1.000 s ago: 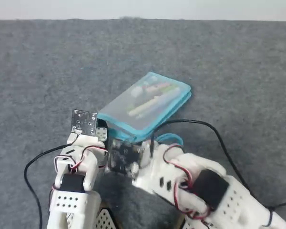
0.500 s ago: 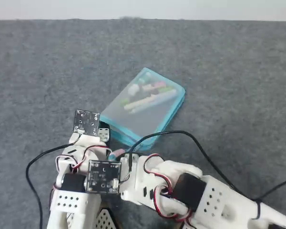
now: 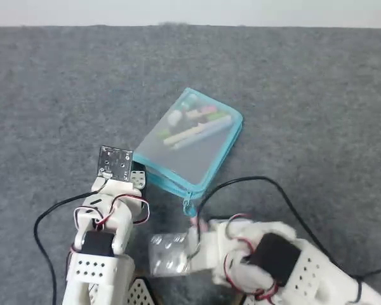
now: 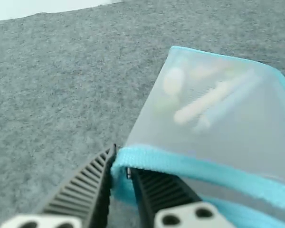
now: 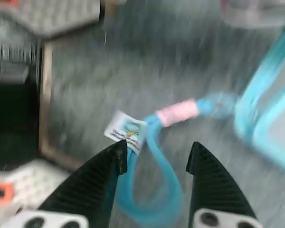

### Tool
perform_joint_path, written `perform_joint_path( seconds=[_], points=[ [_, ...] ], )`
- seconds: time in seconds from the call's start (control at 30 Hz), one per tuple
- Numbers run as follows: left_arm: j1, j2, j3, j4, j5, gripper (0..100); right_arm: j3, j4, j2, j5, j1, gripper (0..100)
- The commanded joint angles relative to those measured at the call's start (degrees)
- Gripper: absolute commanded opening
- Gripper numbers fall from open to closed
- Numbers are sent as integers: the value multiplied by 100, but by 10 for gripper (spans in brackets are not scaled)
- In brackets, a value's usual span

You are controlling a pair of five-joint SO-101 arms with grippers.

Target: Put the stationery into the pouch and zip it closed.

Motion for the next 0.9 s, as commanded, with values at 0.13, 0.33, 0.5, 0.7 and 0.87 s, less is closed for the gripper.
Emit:
perform_joint_path(
  seconds=[0.13, 0.33, 0.5, 0.7, 0.87],
  points=[
    [-97, -88, -444, -18, -9, 12, 510, -1297, -92, -343, 998, 203],
    [-677, -53, -673, -18, 229, 12, 1873, -3644, -119, -1811, 725, 202],
    [-756, -53, -681, -18, 220, 12, 2620, -4725, -101, -1943, 295, 202],
    [-747, -53, -681, -9, 220, 12, 2945, -5754, -92, -1969, 409, 202],
    [-747, -53, -673, 0, 229, 12, 3323, -6774, -92, -2259, 593, 202]
  ],
)
